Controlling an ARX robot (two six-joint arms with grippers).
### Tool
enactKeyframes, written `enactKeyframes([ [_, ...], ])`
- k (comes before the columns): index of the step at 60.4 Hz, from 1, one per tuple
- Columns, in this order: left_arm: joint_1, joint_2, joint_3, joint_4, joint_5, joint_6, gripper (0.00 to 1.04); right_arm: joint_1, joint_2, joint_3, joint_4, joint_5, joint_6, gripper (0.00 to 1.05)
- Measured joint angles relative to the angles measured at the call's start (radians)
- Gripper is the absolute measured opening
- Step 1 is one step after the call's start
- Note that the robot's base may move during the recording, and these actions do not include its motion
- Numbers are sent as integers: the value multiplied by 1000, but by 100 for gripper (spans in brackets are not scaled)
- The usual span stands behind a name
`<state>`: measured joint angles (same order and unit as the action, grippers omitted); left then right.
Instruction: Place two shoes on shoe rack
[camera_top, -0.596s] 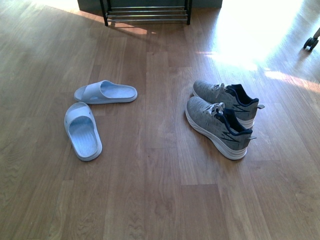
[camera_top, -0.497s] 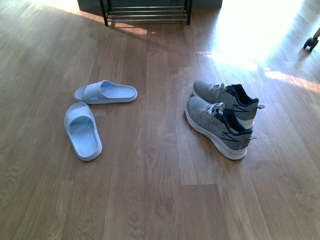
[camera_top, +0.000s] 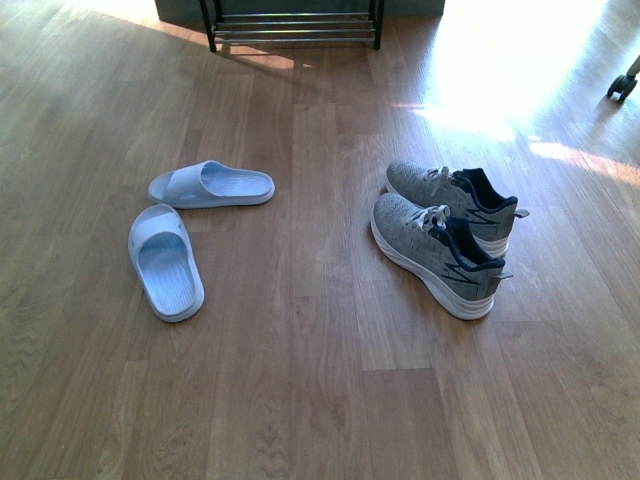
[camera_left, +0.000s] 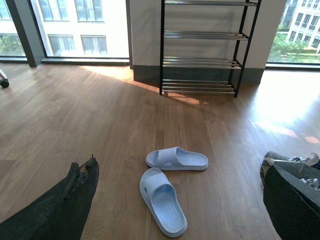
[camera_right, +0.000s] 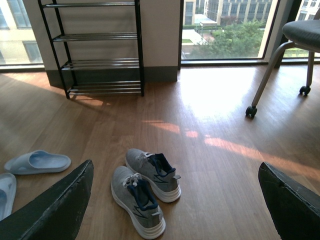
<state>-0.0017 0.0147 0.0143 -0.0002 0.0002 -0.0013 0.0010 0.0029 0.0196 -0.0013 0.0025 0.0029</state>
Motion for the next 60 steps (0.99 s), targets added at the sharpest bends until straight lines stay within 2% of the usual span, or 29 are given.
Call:
enactKeyframes([
  [60,0,0,0,0,0,0,95,0,0,0,0,0,0,96],
])
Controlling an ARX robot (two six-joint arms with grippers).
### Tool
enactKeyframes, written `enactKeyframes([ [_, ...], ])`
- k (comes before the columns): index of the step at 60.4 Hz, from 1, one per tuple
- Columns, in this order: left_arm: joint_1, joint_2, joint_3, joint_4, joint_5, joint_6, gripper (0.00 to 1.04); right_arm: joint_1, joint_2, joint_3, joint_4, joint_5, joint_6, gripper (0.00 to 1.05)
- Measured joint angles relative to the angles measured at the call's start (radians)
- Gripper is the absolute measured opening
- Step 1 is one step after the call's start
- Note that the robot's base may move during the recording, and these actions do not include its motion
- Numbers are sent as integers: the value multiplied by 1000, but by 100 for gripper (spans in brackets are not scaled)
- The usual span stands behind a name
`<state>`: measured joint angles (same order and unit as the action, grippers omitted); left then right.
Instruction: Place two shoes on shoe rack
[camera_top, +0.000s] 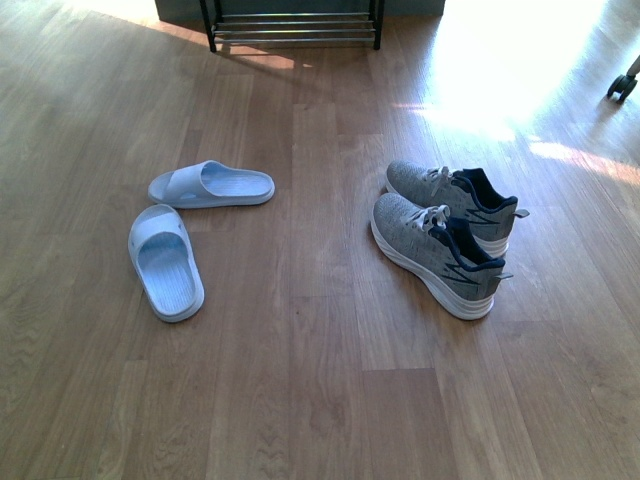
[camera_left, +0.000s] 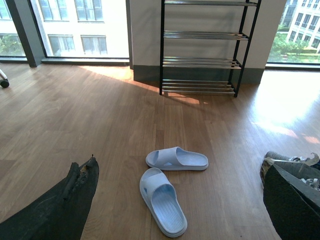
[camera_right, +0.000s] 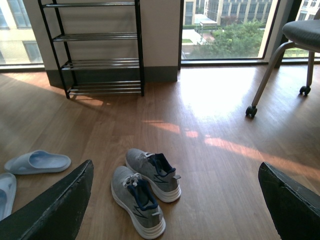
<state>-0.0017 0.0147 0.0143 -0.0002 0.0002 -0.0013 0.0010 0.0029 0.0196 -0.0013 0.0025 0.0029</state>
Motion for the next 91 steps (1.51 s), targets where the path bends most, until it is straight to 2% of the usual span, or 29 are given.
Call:
enactKeyframes([
  [83,0,0,0,0,1,0,95,0,0,0,0,0,0,96],
  [85,-12,14,7,-21,-43,-18,95,0,0,0,0,1,0,96],
  [89,-114,166,88,-198,-322,-204,95,0,0,0,0,1,0,96],
  [91,-143,262,112,-209,-405,-278,95,0,0,0,0,0,0,96],
])
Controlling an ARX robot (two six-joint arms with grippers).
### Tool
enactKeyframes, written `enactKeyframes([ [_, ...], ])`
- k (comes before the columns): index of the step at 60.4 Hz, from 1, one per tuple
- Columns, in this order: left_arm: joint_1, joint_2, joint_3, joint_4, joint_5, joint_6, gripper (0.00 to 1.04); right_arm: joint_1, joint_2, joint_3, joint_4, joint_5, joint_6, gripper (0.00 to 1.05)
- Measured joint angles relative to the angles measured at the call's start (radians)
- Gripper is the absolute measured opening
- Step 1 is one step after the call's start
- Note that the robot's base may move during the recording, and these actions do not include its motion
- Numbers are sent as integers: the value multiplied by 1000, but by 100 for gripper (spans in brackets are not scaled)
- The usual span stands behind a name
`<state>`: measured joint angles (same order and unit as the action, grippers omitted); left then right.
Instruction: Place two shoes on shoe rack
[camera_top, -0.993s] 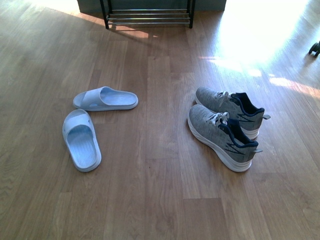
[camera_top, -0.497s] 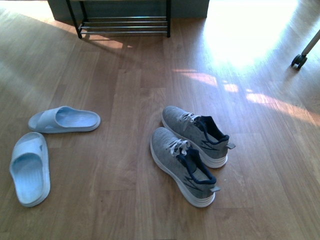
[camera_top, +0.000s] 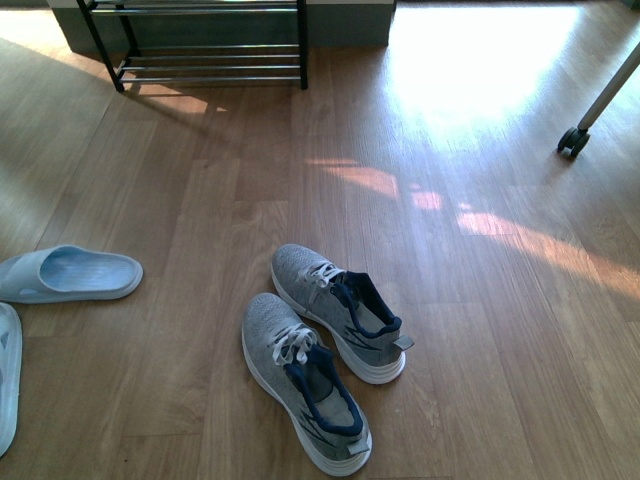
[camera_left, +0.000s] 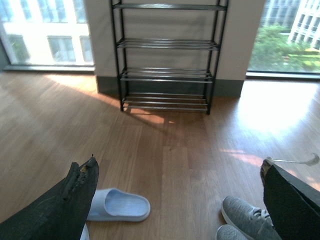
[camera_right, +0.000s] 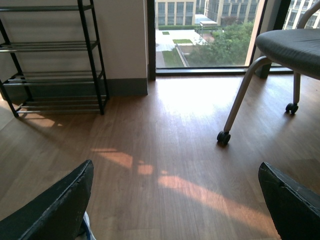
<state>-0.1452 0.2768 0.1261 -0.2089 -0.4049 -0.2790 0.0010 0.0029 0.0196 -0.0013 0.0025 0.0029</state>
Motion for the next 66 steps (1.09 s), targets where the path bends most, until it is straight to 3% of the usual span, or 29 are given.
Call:
enactKeyframes([
  [2,-13,107,18,28,-66,-103,95,0,0,0,0,-3,0,96],
  [9,-53,510,95,233,-24,-373,95,0,0,0,0,-2,0,96],
  [18,-78,1087,240,529,173,-555,95,0,0,0,0,-2,0,96],
  [27,-89,1551,382,603,328,-592,95,0,0,0,0,-2,0,96],
  [34,-117,1788,500,599,494,-609,95,0,0,0,0,-3,0,96],
  [39,-138,1909,592,544,560,-611,95,0,0,0,0,-2,0,96],
  [66,-216,2248,942,402,697,-581,95,0,0,0,0,-3,0,96],
])
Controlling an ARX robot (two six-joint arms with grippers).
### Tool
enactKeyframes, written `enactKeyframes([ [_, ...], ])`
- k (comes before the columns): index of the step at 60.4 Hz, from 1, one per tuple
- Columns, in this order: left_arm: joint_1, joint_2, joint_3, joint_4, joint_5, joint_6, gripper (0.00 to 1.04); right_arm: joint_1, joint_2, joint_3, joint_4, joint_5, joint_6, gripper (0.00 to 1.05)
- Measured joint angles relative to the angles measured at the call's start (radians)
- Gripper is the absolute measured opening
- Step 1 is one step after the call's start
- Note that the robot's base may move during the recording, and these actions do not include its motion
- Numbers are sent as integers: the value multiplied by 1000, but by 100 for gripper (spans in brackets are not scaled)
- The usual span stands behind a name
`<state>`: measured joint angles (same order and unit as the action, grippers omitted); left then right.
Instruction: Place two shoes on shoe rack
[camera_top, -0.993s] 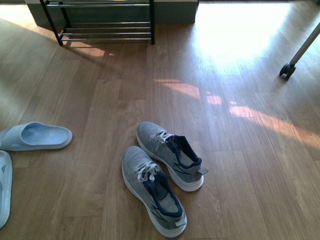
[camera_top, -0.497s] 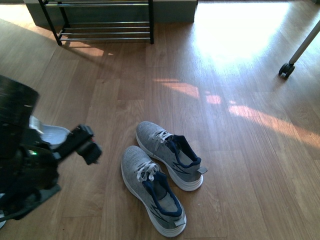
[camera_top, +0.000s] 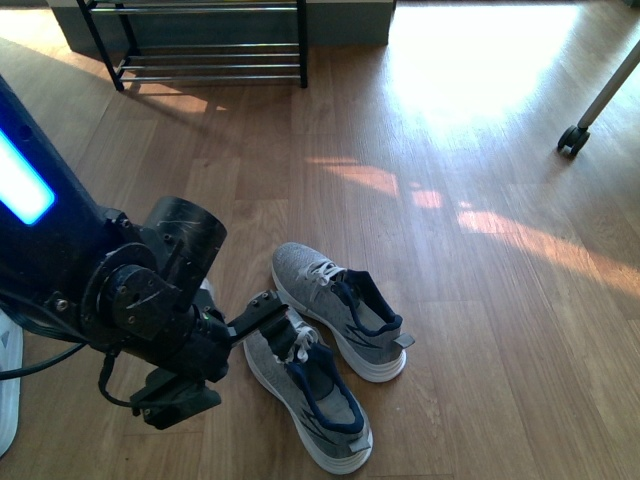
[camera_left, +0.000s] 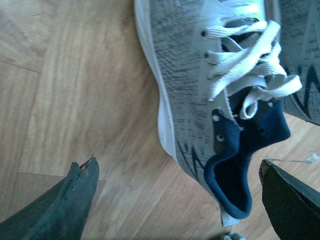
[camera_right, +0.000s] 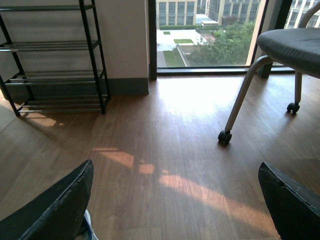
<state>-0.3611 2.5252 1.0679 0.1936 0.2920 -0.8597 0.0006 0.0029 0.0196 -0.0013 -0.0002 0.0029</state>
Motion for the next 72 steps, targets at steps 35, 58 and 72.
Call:
enactKeyframes([
  [35,-33,240,240,-104,43,47,95,0,0,0,0,0,0,96],
  [58,-71,236,245,-70,99,93,95,0,0,0,0,0,0,96],
  [72,-55,271,286,-93,-2,113,95,0,0,0,0,0,0,96],
])
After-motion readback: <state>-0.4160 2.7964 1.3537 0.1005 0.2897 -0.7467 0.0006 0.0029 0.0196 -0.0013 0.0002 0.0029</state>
